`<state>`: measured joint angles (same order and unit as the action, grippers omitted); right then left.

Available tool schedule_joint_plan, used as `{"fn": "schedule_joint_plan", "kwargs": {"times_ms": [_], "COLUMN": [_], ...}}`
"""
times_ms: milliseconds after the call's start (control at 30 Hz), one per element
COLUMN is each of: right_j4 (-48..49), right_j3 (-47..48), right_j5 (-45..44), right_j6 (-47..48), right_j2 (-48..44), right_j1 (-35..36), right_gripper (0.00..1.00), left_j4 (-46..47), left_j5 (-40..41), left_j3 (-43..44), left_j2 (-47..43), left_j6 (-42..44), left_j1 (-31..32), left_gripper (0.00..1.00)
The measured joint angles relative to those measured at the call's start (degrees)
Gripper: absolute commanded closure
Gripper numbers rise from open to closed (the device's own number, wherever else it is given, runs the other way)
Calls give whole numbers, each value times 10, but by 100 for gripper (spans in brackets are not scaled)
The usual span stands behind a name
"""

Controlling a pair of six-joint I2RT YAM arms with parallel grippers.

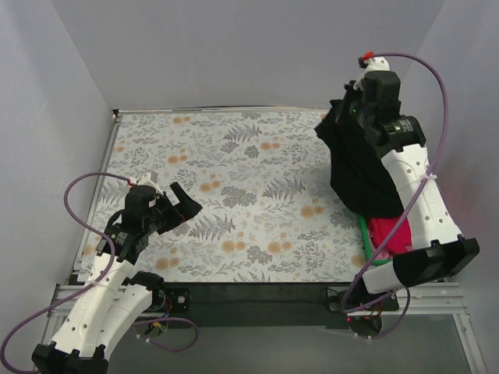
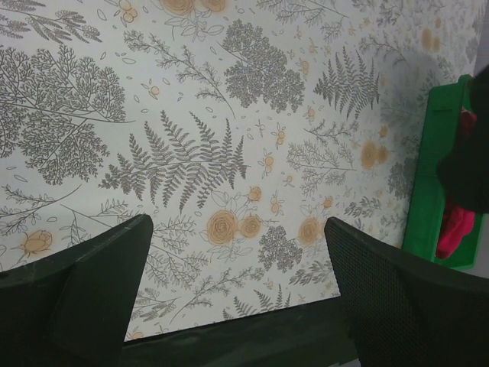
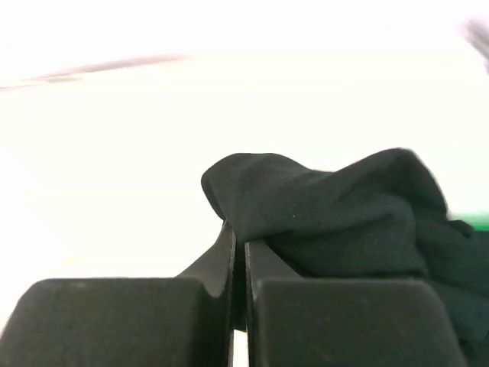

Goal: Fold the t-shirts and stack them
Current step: Grab the tshirt from the pile, then move the tshirt to the center of the board

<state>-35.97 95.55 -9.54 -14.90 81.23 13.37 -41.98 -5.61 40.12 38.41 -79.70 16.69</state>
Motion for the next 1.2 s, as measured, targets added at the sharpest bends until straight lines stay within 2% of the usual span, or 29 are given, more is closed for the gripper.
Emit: {"fn": "schedule_joint_plan", "kwargs": {"times_ms": [133, 300, 433, 567, 733, 867, 967, 1100, 1200], "right_j4": [10, 35, 72, 110, 124, 111, 95, 89, 88], "right_j3": [122, 185, 169, 120, 49, 11, 11, -40, -126], "right_j5": [30, 59, 68, 44, -26, -73, -111, -132, -123], "right_j6": [-2, -8, -19, -34, -45, -57, -49, -23, -10], "right_j2": [60, 117, 130, 126, 125, 127, 136, 123, 88], "right_j1": [108, 219, 268, 274, 270, 243, 215, 198, 202], "right_gripper": [99, 99, 99, 99, 97, 37, 28, 26, 26], "left_j4": [0, 0, 1, 3, 4, 10, 24, 53, 83], "left_j5": [0, 0, 0, -7, -28, -59, -93, -136, -157], "left_j3": [21, 45, 61, 67, 68, 67, 62, 50, 41], "left_j2": [11, 23, 26, 33, 62, 102, 132, 167, 191], "left_j6": [0, 3, 7, 13, 24, 33, 36, 27, 10], "left_j1": [0, 0, 0, 0, 0, 0, 0, 10, 39], "left_gripper": [12, 12, 12, 11, 11, 11, 11, 11, 11]}}
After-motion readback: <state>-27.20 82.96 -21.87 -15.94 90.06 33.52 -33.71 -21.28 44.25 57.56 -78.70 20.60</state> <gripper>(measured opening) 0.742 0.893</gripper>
